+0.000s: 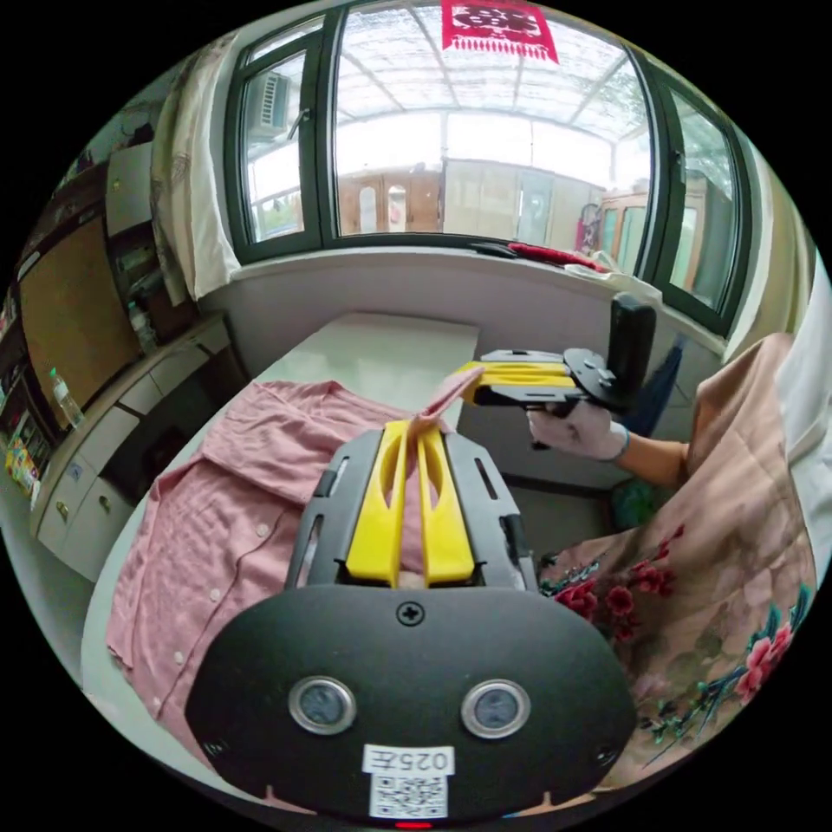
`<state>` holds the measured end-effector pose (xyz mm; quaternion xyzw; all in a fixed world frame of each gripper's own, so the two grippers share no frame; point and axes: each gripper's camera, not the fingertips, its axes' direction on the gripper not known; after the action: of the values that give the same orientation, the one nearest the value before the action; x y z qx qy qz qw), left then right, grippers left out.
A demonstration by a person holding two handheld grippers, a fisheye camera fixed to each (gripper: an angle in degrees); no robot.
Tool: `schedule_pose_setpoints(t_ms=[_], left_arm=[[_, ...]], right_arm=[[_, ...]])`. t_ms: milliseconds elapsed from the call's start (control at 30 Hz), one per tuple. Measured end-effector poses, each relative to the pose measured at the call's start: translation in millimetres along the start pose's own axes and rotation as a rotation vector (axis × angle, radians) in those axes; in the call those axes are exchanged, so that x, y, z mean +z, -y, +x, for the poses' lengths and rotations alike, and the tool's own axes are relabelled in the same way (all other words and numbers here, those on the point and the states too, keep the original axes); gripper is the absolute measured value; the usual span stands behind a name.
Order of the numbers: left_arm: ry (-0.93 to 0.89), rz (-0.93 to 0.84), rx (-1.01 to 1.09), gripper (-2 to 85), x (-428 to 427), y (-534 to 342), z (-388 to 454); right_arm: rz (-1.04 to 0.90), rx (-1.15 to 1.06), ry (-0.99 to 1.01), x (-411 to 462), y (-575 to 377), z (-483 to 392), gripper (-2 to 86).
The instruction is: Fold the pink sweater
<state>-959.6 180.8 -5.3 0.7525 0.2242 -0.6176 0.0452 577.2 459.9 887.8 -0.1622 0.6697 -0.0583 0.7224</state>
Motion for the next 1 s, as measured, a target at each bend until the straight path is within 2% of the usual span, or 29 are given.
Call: schedule_pose_setpoints(t_ms=[100, 200, 267, 400, 467, 567, 667, 900, 1000], left_arm=[[-0.042, 0.048, -0.051, -1.5, 4.2, 7.8, -25.1], [-0.114, 0.176, -0.097, -1.6, -19.5, 24.0, -51.3], [-0.135, 0.274, -0.046, -1.6, -49.9, 25.1, -50.3], [-0.185, 0.220, 0.003, -1.6, -50.2, 2.9, -26.6], [-0.202, 0.119, -0.025, -1.6, -18.1, -24.6, -9.6], [-0.256, -0.013, -0.133, -1.6, 31.5, -55.5, -4.9], [-0.242, -0.026, -0.192, -1.5, 54.4, -70.2, -6.8], [-0.199, 0.066, -0.205, -0.5, 39.5, -47.1, -17.5], [-0.225, -0.001, -0.184, 3.3, 31.6, -34.6, -12.6]], right_arm=[[-0.028, -0.168, 0.003, 18.3, 25.2, 11.7, -0.9], [-0.017, -0.271, 0.050, 22.0, 67.9, 16.3, -0.9], [0.008, -0.354, 0.081, 6.2, 83.0, 6.8, -0.9], [-0.042, -0.416, 0.176, -9.0, 58.0, -12.4, -1.0], [-0.158, -0.433, 0.208, 3.9, 19.4, -26.9, -1.0], [-0.329, -0.431, 0.198, 37.0, -33.8, -42.9, -0.9], [-0.411, -0.388, 0.217, 60.0, -64.7, -47.9, -0.8], [-0.370, -0.278, 0.296, 71.1, -51.5, -28.3, 1.6], [-0.451, -0.168, 0.424, 88.8, -50.9, -7.2, 9.2]])
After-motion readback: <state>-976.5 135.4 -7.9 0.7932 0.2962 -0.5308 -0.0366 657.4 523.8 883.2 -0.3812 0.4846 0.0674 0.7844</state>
